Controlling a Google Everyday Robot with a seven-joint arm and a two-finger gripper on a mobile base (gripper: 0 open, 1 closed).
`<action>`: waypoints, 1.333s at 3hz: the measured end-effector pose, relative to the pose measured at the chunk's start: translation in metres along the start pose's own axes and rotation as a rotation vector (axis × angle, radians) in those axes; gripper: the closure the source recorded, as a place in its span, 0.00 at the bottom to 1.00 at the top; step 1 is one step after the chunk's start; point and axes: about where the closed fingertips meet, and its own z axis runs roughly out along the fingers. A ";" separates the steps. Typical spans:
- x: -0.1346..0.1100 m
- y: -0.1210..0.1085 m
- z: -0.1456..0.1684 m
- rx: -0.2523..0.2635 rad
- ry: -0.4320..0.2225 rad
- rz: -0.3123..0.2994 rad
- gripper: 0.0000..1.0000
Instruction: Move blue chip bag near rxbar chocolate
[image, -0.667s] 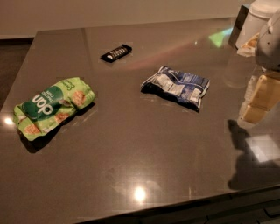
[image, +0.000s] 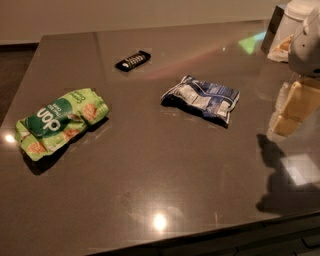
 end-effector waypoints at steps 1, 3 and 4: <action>-0.029 -0.015 0.014 -0.012 -0.053 -0.017 0.00; -0.077 -0.051 0.062 -0.060 -0.113 -0.012 0.00; -0.093 -0.069 0.091 -0.081 -0.113 0.025 0.00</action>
Offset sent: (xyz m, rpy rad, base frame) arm 0.0902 0.0794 -0.0306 0.1266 0.0377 0.0783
